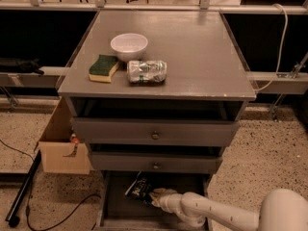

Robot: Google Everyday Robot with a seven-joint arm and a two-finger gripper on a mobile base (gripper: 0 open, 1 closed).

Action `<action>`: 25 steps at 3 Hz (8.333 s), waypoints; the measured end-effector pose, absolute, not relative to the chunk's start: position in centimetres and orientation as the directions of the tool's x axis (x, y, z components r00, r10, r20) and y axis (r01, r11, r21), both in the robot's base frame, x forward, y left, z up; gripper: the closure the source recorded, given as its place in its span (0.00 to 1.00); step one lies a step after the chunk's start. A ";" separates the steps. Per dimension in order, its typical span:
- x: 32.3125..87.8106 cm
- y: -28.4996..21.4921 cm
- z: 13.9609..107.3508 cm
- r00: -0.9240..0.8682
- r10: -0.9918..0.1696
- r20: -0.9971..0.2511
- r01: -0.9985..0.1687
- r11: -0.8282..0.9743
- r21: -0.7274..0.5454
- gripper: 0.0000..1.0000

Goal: Pick blue chip bag from bottom drawer and place on counter

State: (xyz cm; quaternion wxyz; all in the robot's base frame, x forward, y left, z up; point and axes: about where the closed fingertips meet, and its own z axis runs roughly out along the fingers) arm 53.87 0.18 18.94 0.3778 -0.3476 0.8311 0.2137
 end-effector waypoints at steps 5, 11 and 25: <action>46.7 -17.7 30.3 -0.422 -0.406 -0.811 -0.673 0.739 -0.019 1.00; 43.0 -19.6 53.6 -0.054 -0.584 -0.810 -0.613 0.660 -0.434 1.00; 62.2 -20.4 88.5 0.252 -0.655 -0.712 -0.448 0.573 -0.686 1.00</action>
Offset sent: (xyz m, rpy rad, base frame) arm -0.0224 -0.1414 0.1097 -0.0424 -0.1089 -0.0733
